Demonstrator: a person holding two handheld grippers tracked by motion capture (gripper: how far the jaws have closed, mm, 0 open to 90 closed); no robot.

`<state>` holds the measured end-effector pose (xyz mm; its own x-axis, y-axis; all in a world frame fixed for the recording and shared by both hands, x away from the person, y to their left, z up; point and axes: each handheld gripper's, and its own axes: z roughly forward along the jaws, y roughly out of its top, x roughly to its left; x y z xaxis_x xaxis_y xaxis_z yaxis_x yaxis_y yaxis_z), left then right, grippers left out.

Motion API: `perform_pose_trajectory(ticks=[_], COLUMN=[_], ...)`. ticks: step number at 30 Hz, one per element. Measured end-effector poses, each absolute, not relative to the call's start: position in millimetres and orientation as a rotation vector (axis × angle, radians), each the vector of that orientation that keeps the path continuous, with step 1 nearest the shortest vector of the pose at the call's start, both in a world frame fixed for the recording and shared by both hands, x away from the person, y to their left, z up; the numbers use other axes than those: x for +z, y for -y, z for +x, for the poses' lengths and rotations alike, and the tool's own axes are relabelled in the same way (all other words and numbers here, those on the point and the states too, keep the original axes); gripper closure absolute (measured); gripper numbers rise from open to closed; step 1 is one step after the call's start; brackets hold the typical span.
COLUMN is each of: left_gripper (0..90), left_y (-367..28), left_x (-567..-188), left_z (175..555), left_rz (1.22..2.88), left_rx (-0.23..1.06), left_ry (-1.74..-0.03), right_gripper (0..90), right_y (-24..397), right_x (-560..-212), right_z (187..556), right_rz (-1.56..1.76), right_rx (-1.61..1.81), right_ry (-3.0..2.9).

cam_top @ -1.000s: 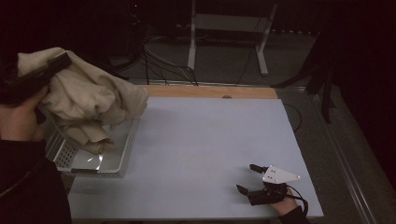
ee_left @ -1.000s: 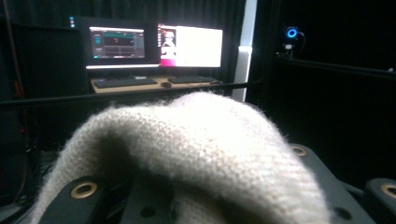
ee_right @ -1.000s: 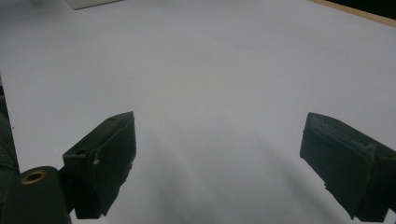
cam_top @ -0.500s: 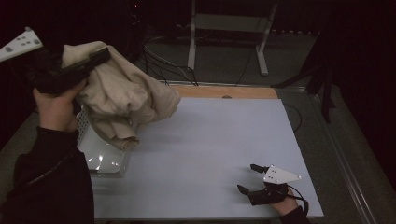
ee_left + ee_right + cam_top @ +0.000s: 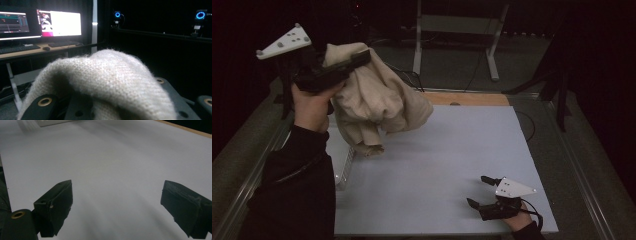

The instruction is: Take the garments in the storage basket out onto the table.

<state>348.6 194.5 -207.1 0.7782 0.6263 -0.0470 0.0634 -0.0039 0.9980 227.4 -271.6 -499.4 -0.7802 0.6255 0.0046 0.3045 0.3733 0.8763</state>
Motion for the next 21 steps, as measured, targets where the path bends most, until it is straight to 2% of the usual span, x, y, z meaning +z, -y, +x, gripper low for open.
perform_pose_trajectory(ticks=[21], left_gripper=[71.1], left_y=[-111], left_x=[-237], left_z=[386], left_rz=[1.626], left_rx=[0.352], left_ry=[-0.496], right_gripper=[10.9], right_y=[273], right_x=[-499], right_z=[228], right_rz=[0.817], right_rx=[1.38], right_ry=[-2.305])
